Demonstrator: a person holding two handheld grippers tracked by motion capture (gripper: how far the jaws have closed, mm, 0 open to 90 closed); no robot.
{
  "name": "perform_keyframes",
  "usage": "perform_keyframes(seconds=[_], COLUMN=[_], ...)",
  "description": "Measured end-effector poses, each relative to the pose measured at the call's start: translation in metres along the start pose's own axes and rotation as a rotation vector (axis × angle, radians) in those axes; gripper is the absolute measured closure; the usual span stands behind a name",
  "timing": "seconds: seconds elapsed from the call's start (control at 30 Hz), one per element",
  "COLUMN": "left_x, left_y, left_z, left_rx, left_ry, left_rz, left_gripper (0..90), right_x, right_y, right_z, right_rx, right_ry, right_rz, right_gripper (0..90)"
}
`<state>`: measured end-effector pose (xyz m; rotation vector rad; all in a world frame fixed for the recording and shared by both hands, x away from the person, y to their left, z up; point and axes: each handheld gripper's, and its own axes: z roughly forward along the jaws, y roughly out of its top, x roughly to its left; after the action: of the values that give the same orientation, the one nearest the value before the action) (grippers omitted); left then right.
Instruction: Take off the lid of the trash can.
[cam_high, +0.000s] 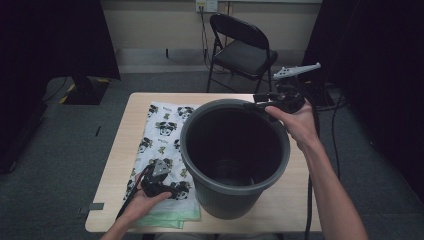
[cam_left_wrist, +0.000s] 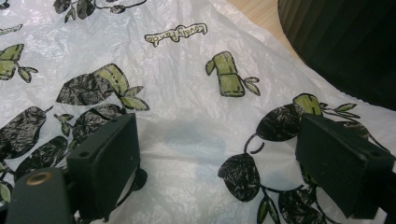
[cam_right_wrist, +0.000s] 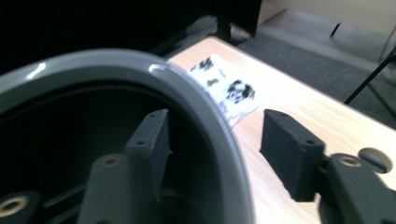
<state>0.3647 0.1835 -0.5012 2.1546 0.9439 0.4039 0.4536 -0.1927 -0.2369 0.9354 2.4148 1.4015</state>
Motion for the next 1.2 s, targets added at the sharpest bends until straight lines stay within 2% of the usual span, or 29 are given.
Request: perform_keyframes(seconds=[0.1,0.17,0.3,0.43,0.53,0.7,0.93,1.0,1.07,1.2], left_x=[0.000,0.000,0.000,0.000,0.000,0.001,0.001,0.001,0.001,0.001], left_y=[0.000,0.000,0.000,0.000,0.000,0.000,0.001,0.001,0.000,0.000], left_z=[0.000,0.000,0.000,0.000,0.000,0.000,0.000,0.000,0.000,0.000], left_rx=[0.000,0.000,0.000,-0.001,0.003,0.005,0.005,0.004,0.001,-0.001], left_ry=[-0.001,-0.001,-0.003,-0.003,-0.003,-0.001,0.002,0.000,-0.003,-0.003], left_rz=[-0.001,0.001,0.003,0.000,0.005,0.007,0.013,0.013,0.007,0.004], left_gripper=[13.1,13.1,13.1,13.2,13.2,13.2,13.1,13.1,13.1,13.1], right_x=[0.003,0.003,0.004,0.004,0.004,0.004,0.003,0.003,0.002,0.000], right_y=[0.001,0.003,0.005,0.005,0.006,0.006,0.004,0.004,0.005,0.006], right_z=[0.004,0.005,0.006,0.011,0.013,0.016,0.011,0.008,0.004,-0.001], right_rx=[0.046,0.071,0.101,0.147,0.163,0.215,0.185,0.158,0.125,0.100], right_ry=[-0.006,-0.026,-0.026,-0.049,-0.043,-0.067,-0.047,-0.047,-0.024,0.005], right_rz=[-0.023,-0.037,-0.052,-0.069,-0.078,-0.091,-0.091,-0.090,-0.075,-0.053], right_gripper=[49.1,50.5,56.2,60.2,64.3,70.0,73.0,73.8,74.5,75.2])
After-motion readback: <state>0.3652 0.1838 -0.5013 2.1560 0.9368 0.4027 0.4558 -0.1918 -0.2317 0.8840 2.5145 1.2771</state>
